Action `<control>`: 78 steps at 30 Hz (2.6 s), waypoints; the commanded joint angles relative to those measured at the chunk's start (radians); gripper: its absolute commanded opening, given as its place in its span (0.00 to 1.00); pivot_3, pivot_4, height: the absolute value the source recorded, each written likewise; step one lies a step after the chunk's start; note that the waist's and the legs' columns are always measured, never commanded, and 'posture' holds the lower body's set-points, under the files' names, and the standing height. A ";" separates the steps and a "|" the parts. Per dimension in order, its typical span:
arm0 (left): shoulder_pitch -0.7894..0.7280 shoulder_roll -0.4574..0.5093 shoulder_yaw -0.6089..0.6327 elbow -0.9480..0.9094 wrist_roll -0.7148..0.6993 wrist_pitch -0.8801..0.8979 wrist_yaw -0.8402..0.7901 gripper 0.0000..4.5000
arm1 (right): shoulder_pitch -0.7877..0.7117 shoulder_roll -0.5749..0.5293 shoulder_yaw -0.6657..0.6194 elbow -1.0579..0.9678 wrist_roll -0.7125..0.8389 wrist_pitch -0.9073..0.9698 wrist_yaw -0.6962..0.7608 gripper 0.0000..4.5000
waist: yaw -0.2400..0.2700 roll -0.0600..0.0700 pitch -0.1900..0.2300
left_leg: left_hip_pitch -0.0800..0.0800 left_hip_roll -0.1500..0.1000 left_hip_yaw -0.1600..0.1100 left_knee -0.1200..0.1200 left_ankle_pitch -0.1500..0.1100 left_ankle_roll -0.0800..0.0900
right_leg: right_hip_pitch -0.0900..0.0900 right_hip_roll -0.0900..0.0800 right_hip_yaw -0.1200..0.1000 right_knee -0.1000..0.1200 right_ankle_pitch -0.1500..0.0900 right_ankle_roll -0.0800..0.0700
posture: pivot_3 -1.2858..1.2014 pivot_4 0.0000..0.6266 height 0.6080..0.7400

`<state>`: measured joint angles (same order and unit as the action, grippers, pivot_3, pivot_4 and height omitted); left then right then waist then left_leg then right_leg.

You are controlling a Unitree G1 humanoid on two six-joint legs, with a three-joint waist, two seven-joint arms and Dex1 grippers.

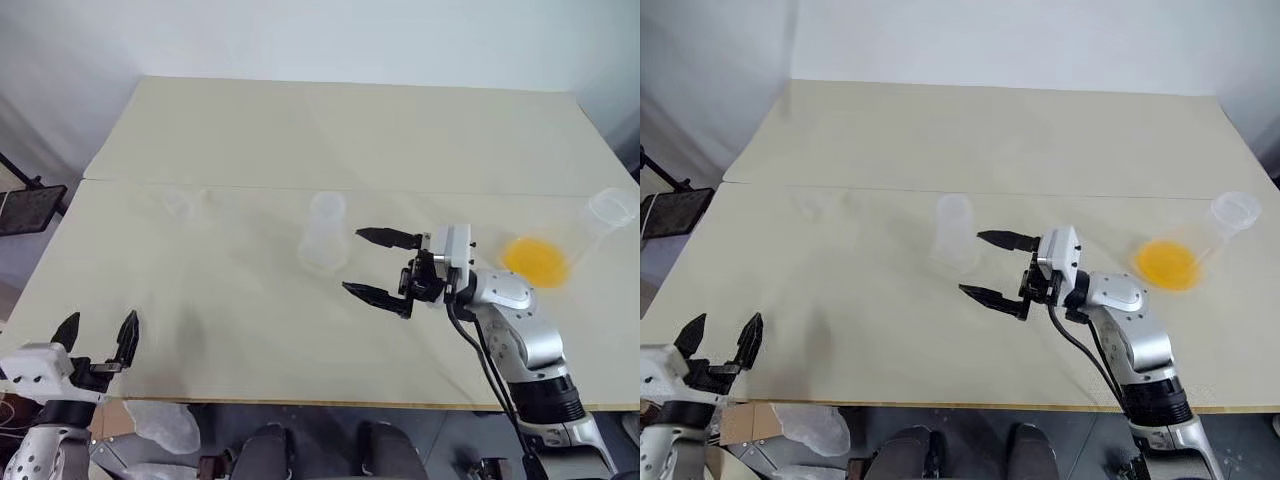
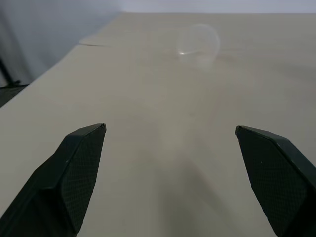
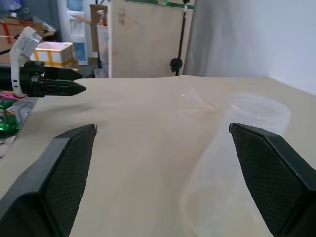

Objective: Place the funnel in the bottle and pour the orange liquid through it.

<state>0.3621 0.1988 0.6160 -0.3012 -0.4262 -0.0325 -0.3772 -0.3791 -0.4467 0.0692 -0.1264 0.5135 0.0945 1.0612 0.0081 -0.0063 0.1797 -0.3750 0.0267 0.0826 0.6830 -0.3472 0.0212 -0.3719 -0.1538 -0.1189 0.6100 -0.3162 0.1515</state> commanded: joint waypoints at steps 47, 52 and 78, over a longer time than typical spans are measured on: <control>-0.992 0.293 -0.293 0.827 0.112 -0.076 -0.163 0.00 | 0.111 0.021 -0.043 -0.100 -0.058 -0.087 -0.133 1.00 | -0.011 -0.001 0.000 | 0.000 -0.002 0.012 0.000 -0.001 -0.002 | -0.003 0.003 -0.005 0.003 0.000 -0.001 | 0.52 0.24 1.00; -0.972 0.369 -0.350 0.625 0.076 -0.074 -0.358 0.00 | 0.148 -0.003 -0.074 -0.123 -0.060 -0.090 -0.151 1.00 | -0.009 -0.001 0.000 | 0.000 -0.002 0.012 0.001 -0.001 -0.002 | -0.003 0.003 -0.005 0.003 0.000 -0.001 | 0.52 0.24 1.00; -1.440 0.488 -0.742 0.773 0.301 -0.334 -0.929 0.00 | 0.351 -0.059 -0.203 -0.284 -0.047 -0.043 -0.275 1.00 | -0.002 -0.001 0.000 | -0.001 -0.002 0.014 0.001 -0.001 -0.002 | -0.005 0.004 -0.003 0.002 0.000 -0.001 | 0.52 0.24 1.00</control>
<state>-1.0445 0.6898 -0.1303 0.4803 -0.1302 -0.3506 -1.3119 -0.0371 -0.5098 -0.1259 -0.3620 0.4535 0.0516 0.7950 0.0064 -0.0072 0.1801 -0.3759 0.0247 0.0969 0.6839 -0.3479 0.0193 -0.3764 -0.1496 -0.1223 0.6123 -0.3161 0.1506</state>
